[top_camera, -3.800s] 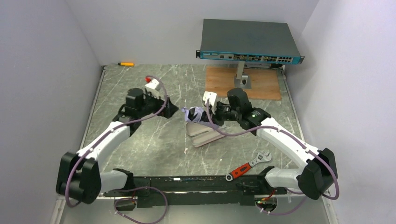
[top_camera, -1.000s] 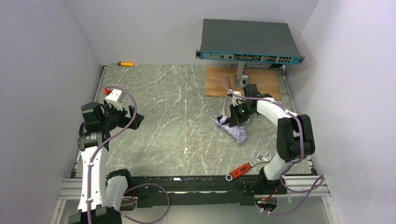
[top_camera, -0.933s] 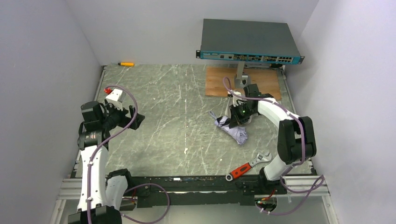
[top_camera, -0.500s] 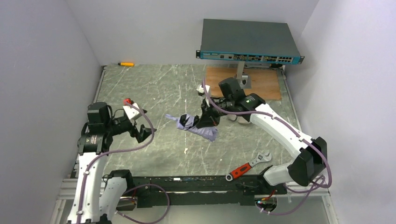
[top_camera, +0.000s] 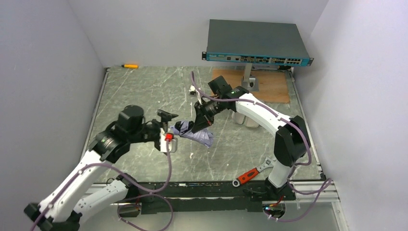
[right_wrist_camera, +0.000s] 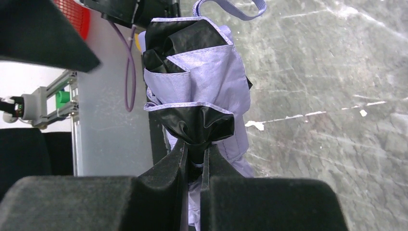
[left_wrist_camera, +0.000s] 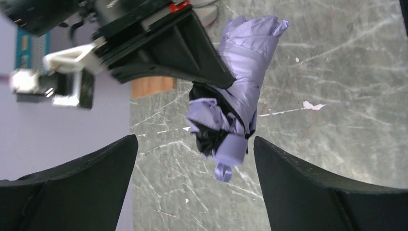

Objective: Open the umbrella

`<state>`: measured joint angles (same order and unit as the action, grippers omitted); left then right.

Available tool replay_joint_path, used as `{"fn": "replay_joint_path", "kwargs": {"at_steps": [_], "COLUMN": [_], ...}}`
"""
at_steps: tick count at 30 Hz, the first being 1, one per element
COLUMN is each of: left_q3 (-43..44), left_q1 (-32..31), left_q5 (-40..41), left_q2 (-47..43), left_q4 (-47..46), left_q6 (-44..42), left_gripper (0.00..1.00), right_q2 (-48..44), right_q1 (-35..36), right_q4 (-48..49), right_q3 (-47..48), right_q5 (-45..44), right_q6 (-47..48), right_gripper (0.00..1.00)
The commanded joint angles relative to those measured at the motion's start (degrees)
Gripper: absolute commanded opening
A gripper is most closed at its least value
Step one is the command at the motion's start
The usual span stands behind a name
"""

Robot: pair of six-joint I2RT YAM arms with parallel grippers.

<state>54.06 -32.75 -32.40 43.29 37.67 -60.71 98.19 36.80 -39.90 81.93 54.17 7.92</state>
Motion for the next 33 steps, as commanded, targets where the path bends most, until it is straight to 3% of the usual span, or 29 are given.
{"fn": "replay_joint_path", "kwargs": {"at_steps": [1,5,10,13,15,17,20,22,27,30,33], "left_q3": [3.8,3.7,-0.9,-3.7,-3.6,-2.3,0.7,2.5,7.4,11.6,15.8], "left_q1": [-5.8,-10.4,-11.4,-12.5,-12.5,-12.5,-12.4,-12.1,-9.6,-5.1,1.6], "left_q5": [8.3,13.7,19.1,22.1,22.1,21.9,20.0,17.5,6.9,-3.1,-13.9], "left_q2": [7.6,11.2,10.7,9.6,9.0,9.1,9.8,10.0,11.7,14.8,19.1], "left_q4": [0.5,-1.1,-5.0,-7.0,-7.0,-4.7,-0.1,2.6,9.2,13.3,16.5], "left_q6": [-8.3,-8.4,-9.2,-10.6,-10.0,-8.9,-5.3,-2.8,5.8,12.1,19.8], "left_gripper": [0.94,0.89,0.82,0.63,0.42,0.24,0.01,0.0,0.0,0.0,0.0], "right_q2": [-0.2,1.3,-0.4,-1.1,-1.7,-2.5,-4.5,-6.6,-18.0,-28.7,-37.5], "right_q1": [0.3,0.6,1.0,2.0,2.3,2.4,1.9,0.5,-6.6,-6.8,-6.3], "right_q4": [-1.2,-1.9,-1.9,-3.9,-4.5,-4.4,-5.4,-5.2,5.9,16.7,21.2], "right_q3": [6.1,8.7,7.3,6.2,5.5,5.1,5.8,5.8,0.6,-7.2,-13.4], "right_q5": [8.1,10.1,11.5,11.6,10.8,9.2,5.7,2.7,-5.4,-15.1,-16.3], "right_q6": [-0.2,-1.8,-2.0,0.2,0.9,0.8,2.2,2.4,-1.1,-1.4,4.1], "right_gripper": [0.0,0.0,0.0,0.0,0.01,0.12,0.43,0.66,0.95,1.0,0.99]}}
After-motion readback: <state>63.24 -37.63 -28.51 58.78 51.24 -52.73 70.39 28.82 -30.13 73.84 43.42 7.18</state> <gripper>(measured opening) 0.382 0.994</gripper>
